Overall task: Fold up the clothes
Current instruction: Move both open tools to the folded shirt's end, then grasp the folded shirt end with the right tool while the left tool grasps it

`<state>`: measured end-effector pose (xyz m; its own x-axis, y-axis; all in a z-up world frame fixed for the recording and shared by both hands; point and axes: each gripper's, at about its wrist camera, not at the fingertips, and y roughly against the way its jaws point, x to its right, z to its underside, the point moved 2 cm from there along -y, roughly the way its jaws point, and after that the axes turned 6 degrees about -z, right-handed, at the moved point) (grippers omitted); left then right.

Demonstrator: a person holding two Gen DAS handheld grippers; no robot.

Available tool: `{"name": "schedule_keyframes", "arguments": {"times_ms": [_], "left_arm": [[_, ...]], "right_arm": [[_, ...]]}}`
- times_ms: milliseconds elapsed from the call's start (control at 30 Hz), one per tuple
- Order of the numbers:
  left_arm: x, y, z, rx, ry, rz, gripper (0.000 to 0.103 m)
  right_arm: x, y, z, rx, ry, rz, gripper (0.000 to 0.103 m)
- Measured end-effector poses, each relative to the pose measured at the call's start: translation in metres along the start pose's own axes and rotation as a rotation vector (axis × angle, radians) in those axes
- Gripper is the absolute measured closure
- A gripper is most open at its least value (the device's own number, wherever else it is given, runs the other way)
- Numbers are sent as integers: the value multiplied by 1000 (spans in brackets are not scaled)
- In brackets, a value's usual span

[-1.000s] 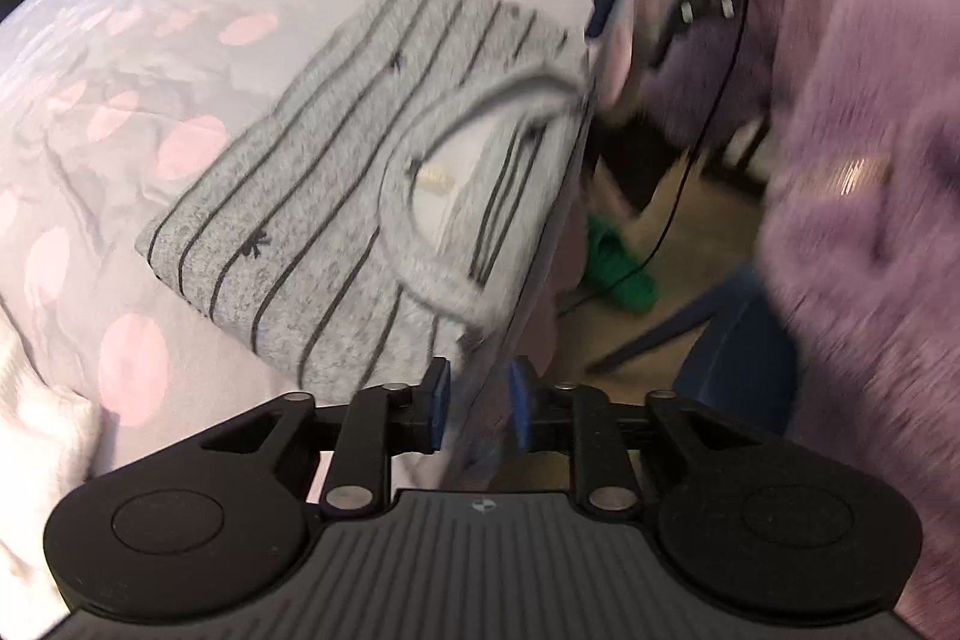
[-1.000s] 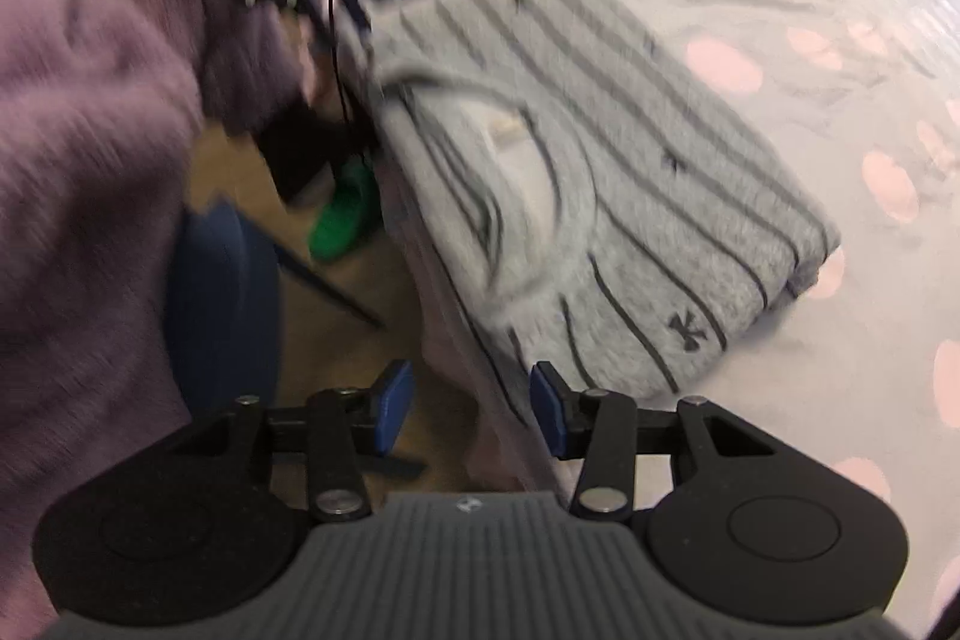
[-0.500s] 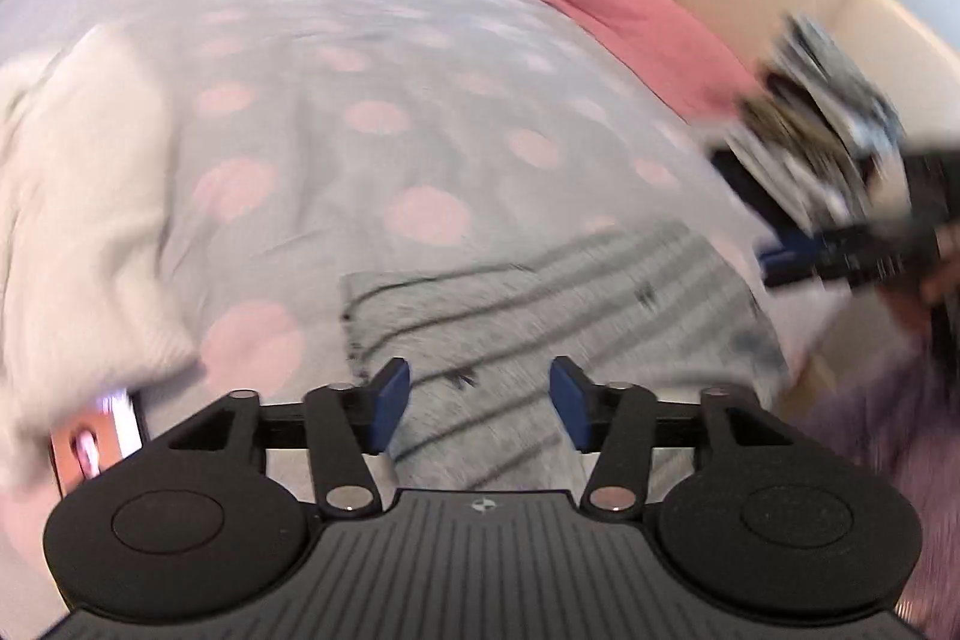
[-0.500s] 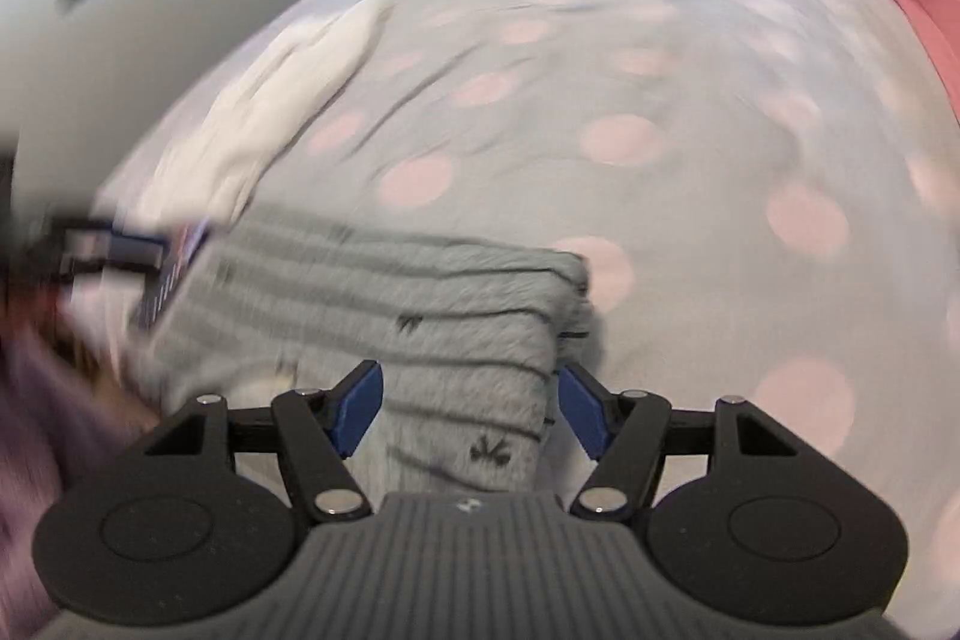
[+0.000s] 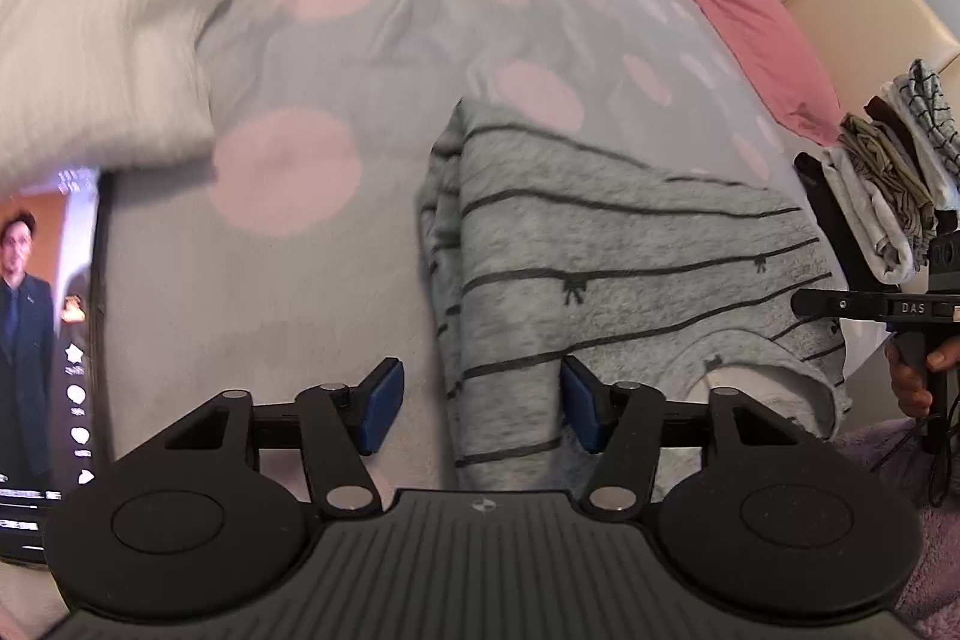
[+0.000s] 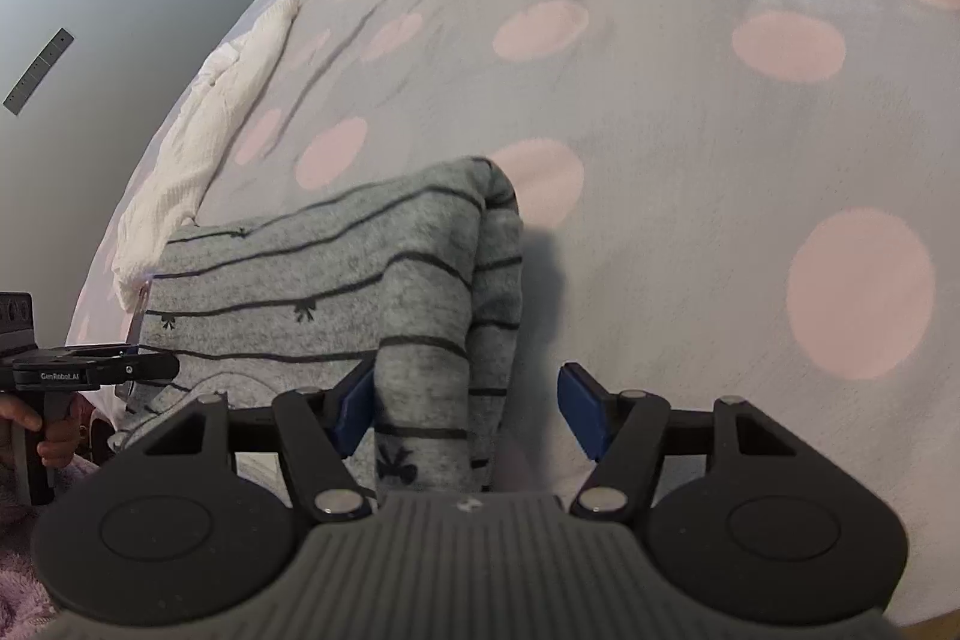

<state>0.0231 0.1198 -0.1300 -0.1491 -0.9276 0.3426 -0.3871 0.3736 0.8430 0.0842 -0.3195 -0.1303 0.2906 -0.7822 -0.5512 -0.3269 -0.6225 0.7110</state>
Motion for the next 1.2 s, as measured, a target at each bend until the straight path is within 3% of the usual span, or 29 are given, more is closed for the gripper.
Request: {"name": "schedule_keyframes", "arguments": {"times_ms": [200, 367, 433, 500, 700, 1033, 1200], "left_arm": [[2, -12, -2, -11, -4, 16, 36], [13, -14, 0, 0, -54, -12, 35], [19, -13, 1, 9, -87, -16, 40], [26, -13, 2, 19, -121, -20, 57], [36, -6, 2, 47, -156, -25, 78], [45, 37, 1, 131, -182, -16, 83], [39, 71, -10, 215, -157, -37, 83]], "right_arm": [[9, -17, 3, -24, -40, -17, 36], [-2, -23, 5, -18, -3, -1, 40], [-7, -24, 6, -18, 12, -14, 57], [-14, -26, 6, -23, 31, -9, 59], [-23, -24, 4, -22, 46, 22, 70], [-52, 8, -2, 45, 98, -24, 75], [-80, 17, -15, 89, 133, -59, 75]]}}
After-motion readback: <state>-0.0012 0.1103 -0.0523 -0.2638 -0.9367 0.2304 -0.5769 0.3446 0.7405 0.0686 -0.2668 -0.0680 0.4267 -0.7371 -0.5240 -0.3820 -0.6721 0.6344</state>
